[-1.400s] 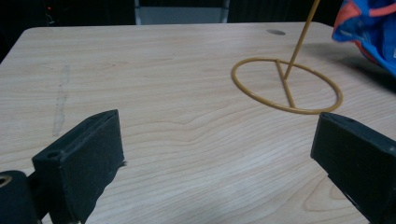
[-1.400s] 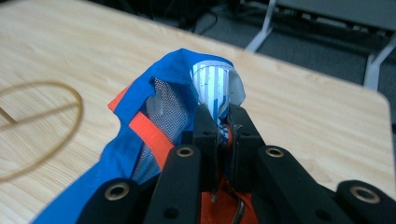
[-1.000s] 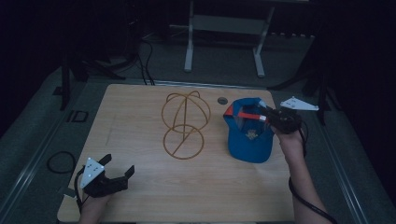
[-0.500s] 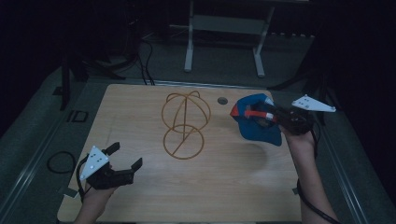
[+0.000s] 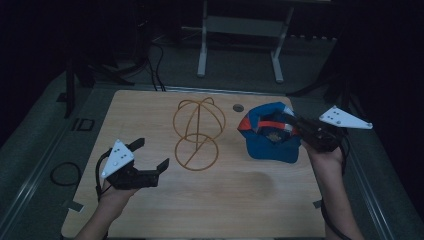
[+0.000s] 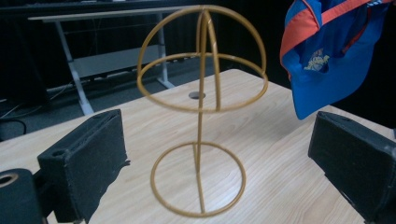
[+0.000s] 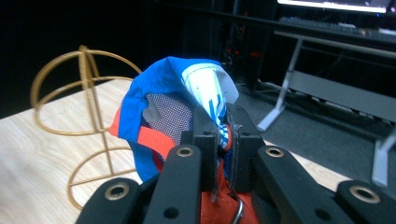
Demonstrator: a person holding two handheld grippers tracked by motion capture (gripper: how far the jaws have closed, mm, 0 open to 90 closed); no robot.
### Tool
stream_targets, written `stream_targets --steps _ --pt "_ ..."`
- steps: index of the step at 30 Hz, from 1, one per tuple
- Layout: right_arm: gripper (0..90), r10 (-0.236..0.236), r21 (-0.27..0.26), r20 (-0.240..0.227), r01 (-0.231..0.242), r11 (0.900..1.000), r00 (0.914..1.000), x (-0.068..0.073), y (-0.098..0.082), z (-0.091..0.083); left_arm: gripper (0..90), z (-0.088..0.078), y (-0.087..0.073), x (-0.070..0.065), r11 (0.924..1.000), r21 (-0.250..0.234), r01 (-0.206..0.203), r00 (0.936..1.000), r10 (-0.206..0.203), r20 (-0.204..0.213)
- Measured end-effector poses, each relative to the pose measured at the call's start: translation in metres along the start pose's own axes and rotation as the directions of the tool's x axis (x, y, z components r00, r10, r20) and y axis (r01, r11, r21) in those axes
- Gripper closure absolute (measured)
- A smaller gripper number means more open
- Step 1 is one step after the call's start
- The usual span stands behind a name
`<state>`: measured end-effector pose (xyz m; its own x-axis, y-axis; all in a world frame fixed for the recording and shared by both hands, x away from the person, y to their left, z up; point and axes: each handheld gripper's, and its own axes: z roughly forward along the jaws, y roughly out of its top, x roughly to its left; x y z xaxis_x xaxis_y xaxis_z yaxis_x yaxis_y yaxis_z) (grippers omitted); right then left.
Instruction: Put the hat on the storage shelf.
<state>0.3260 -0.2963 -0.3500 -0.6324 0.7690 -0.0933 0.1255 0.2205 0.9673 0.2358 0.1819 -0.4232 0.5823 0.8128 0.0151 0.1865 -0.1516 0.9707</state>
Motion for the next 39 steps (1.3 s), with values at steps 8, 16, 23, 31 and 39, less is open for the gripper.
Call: stream_targets --steps 8,16,23,31,39 --pt "84.0 -0.001 -0.022 -0.019 0.001 1.0 0.9998 0.009 0.004 -0.006 5.2 0.019 0.03 -0.019 0.9997 0.002 -0.023 0.9977 0.022 0.064" --pt "84.0 -0.014 -0.037 -0.049 0.012 0.999 0.9987 0.019 0.005 -0.012 5.2 0.047 0.057 -0.043 0.9974 0.0 -0.073 0.9879 0.072 0.138" --pt "84.0 -0.03 -0.039 -0.065 0.028 0.999 0.9974 0.026 0.007 -0.017 5.7 0.072 0.076 -0.058 0.9957 0.006 -0.092 0.9737 0.089 0.21" --pt "84.0 -0.037 -0.047 -0.103 0.032 0.998 0.994 0.037 0.003 -0.018 10.4 0.098 0.088 -0.077 0.9943 0.028 -0.103 0.9549 0.091 0.283" --pt "84.0 -0.053 -0.059 -0.154 0.044 0.997 0.9866 0.054 0.002 -0.018 15.9 0.117 0.09 -0.09 0.9904 0.075 -0.117 0.9506 0.089 0.297"
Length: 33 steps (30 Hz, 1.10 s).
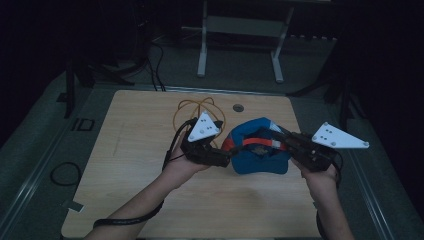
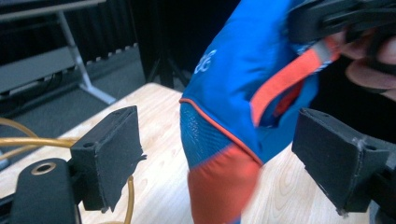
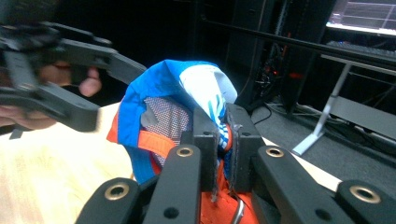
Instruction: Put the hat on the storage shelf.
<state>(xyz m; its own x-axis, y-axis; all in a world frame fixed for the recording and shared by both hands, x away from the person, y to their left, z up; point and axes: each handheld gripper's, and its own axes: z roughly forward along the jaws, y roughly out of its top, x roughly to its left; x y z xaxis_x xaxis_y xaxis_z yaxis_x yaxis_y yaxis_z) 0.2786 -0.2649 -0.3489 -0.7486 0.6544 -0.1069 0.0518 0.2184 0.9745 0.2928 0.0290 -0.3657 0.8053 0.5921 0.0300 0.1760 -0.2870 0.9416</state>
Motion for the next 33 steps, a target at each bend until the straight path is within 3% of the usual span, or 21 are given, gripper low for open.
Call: stream_targets --steps 5,6,9,11,15,20,22,27,33 --pt "84.0 -0.014 -0.005 -0.029 0.014 1.0 0.9995 0.009 0.002 0.0 21.9 0.007 -0.001 -0.001 0.9999 0.012 0.009 0.9998 -0.009 0.018" --pt "83.9 -0.018 -0.008 -0.046 0.017 1.0 0.9988 0.012 0.003 -0.001 28.9 0.008 -0.001 -0.002 0.9999 0.011 0.003 0.9997 -0.003 0.022" --pt "83.9 -0.04 -0.006 -0.053 0.04 0.999 0.9978 0.02 0.004 -0.001 37.5 0.009 0.0 -0.005 1.0 -0.003 -0.005 0.9989 0.005 0.047" --pt "83.9 -0.047 -0.003 -0.065 0.047 0.999 0.9968 0.024 0.004 0.001 40.5 0.009 0.001 -0.008 0.9998 -0.002 -0.022 0.9992 0.022 0.035" --pt "83.9 -0.046 0.004 -0.079 0.047 0.999 0.9958 0.03 0.001 0.004 55.3 0.012 0.003 -0.012 0.9998 0.01 -0.018 0.9982 0.017 0.058" --pt "83.9 -0.042 0.013 -0.093 0.043 0.999 0.9947 0.035 -0.003 0.005 77.3 0.016 0.001 -0.013 0.9984 0.047 -0.032 0.9995 0.032 0.004" --pt "83.9 -0.041 0.019 -0.097 0.043 0.999 0.9944 0.038 -0.005 0.005 87.4 0.016 0.0 -0.012 0.9984 0.047 -0.031 0.9995 0.031 0.001" --pt "83.7 -0.032 0.019 -0.126 0.035 0.999 0.9915 0.046 -0.008 0.003 89.2 0.014 0.002 -0.018 0.9952 0.018 -0.096 0.9951 0.097 -0.019" --pt "82.5 -0.027 0.019 -0.145 0.03 0.999 0.9891 0.055 -0.01 -0.006 89.4 0.01 0.004 -0.022 0.9854 -0.005 -0.17 0.9854 0.17 0.005"
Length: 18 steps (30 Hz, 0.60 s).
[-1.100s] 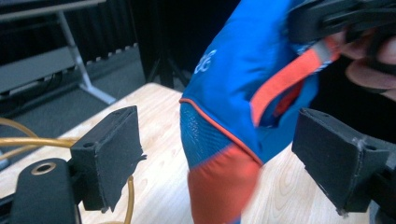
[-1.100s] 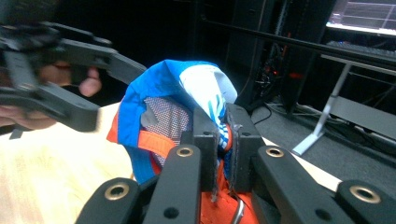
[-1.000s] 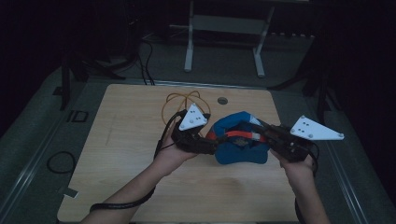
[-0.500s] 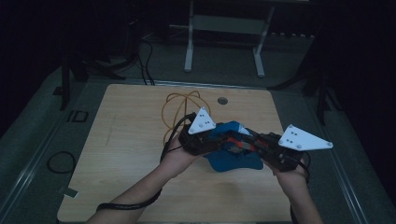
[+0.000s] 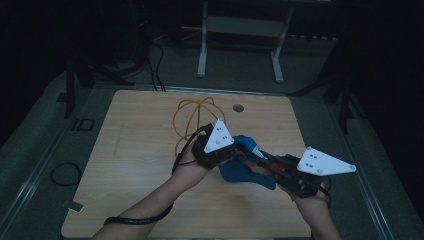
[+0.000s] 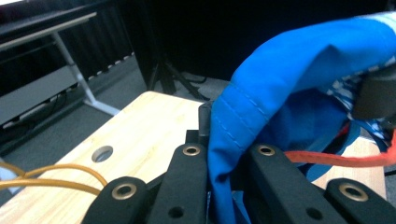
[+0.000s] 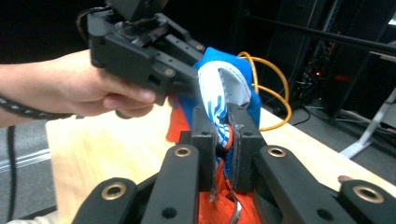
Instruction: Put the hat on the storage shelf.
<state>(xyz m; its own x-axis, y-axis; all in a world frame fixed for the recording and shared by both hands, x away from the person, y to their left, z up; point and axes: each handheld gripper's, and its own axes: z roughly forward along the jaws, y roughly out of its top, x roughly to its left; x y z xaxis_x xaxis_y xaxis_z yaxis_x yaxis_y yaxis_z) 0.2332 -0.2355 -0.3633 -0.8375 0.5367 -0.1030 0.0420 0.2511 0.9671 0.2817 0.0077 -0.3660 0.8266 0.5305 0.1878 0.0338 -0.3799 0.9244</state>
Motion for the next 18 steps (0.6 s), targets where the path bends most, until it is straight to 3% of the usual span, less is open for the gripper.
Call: stream_targets --steps 4,9,11,12,15,18 --pt "80.3 0.005 0.004 -0.002 -0.005 1.0 1.0 0.005 -0.001 -0.006 89.4 -0.003 0.001 -0.002 0.9986 -0.034 -0.04 0.9992 0.041 0.006" --pt "71.9 0.033 -0.011 -0.016 -0.033 0.999 0.9993 0.006 0.001 -0.016 89.4 -0.008 0.003 0.0 0.9955 -0.08 -0.05 0.9984 0.052 0.023" --pt "69.3 0.027 -0.027 -0.026 -0.028 0.999 0.9993 0.008 0.004 -0.022 89.4 -0.01 0.003 0.002 0.9921 -0.117 -0.044 0.9976 0.05 0.048" --pt "68.6 0.015 -0.042 -0.024 -0.016 0.999 0.9996 0.009 0.005 -0.025 89.4 -0.011 0.004 0.002 0.9919 -0.117 -0.05 0.998 0.054 0.032" --pt "63.4 0.004 -0.077 -0.045 -0.008 0.997 0.999 0.011 0.009 -0.034 89.3 -0.015 0.004 0.004 0.989 -0.138 -0.053 0.997 0.06 0.048" --pt "55.7 -0.005 -0.086 -0.015 0.003 0.996 0.9999 0.01 0.011 -0.041 89.3 -0.02 0.003 0.006 0.9821 -0.175 -0.069 0.9932 0.084 0.08"
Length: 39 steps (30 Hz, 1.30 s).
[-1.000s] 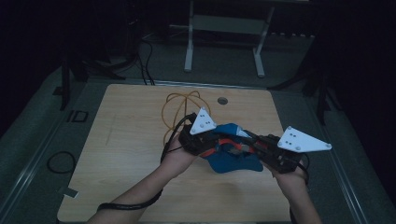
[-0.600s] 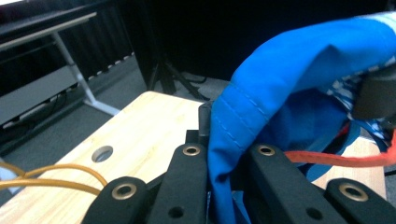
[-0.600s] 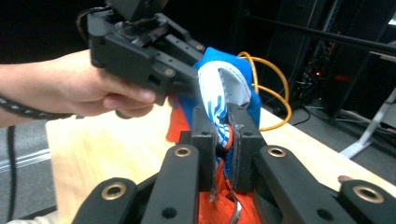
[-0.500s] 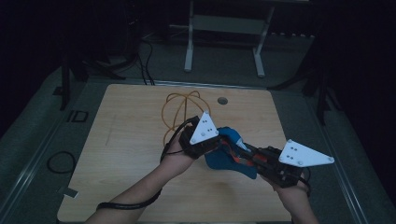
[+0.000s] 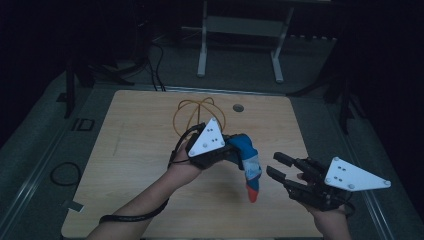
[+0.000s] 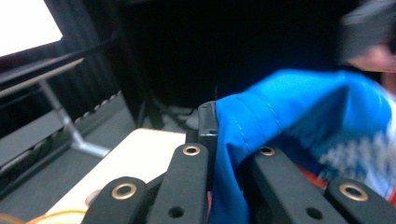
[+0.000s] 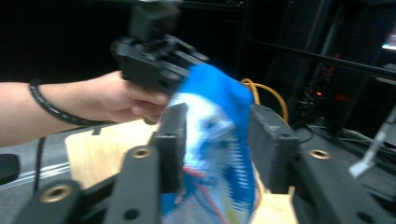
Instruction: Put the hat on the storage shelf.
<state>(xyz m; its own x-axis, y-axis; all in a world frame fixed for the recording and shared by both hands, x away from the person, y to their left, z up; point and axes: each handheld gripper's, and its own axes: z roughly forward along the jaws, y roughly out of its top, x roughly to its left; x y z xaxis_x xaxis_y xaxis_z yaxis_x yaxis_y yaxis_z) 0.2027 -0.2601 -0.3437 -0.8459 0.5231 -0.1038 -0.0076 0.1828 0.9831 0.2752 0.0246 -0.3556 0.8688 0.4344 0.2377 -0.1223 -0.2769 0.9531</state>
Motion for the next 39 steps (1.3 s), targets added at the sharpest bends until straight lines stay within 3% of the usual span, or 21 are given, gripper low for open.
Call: stream_targets --steps 4,8,12,15,16,18,20,23,28,39 --pt "50.3 0.028 0.011 0.019 -0.028 1.0 0.9994 -0.008 -0.006 -0.002 89.2 -0.009 0.0 0.004 0.9977 -0.067 -0.013 0.9955 0.019 0.093" --pt "48.3 0.045 0.058 -0.022 -0.044 0.997 0.9988 -0.01 -0.019 0.007 89.1 -0.013 -0.001 0.008 0.9965 -0.076 -0.036 0.9889 0.046 0.141" --pt "49.0 0.052 0.079 -0.048 -0.048 0.996 0.9975 -0.007 -0.026 0.016 89.1 -0.014 -0.005 0.012 0.9969 -0.078 -0.015 0.9819 0.029 0.187" --pt "49.9 0.05 0.097 -0.068 -0.043 0.994 0.9964 -0.002 -0.03 0.024 89.1 -0.014 -0.007 0.014 0.9931 -0.114 0.027 0.9677 0.003 0.252" --pt "50.5 0.047 0.103 -0.07 -0.039 0.994 0.9964 0.0 -0.031 0.027 89.1 -0.014 -0.008 0.014 0.9912 -0.128 0.034 0.9611 0.003 0.276" --pt "53.6 0.036 0.108 -0.072 -0.028 0.994 0.9968 0.003 -0.032 0.031 89.1 -0.014 -0.008 0.014 0.9903 -0.136 0.03 0.9547 0.011 0.298" --pt "55.0 0.038 0.105 -0.081 -0.03 0.994 0.996 0.004 -0.032 0.033 89.1 -0.012 -0.007 0.012 0.9918 -0.126 0.017 0.9559 0.021 0.293" --pt "61.9 0.019 0.103 -0.093 -0.01 0.995 0.9955 0.008 -0.03 0.038 89.1 -0.01 -0.008 0.011 0.9927 -0.119 0.02 0.9529 0.017 0.303" --pt "89.3 0.0 0.111 -0.062 0.006 0.994 0.9981 0.009 -0.029 0.041 89.1 -0.01 -0.01 0.01 0.9933 -0.112 0.027 0.9535 0.009 0.301" --pt "90.0 0.004 0.077 -0.021 -0.003 0.997 0.9998 0.003 -0.023 0.031 88.8 -0.016 -0.012 0.015 0.9943 -0.1 0.037 0.9556 -0.006 0.294"
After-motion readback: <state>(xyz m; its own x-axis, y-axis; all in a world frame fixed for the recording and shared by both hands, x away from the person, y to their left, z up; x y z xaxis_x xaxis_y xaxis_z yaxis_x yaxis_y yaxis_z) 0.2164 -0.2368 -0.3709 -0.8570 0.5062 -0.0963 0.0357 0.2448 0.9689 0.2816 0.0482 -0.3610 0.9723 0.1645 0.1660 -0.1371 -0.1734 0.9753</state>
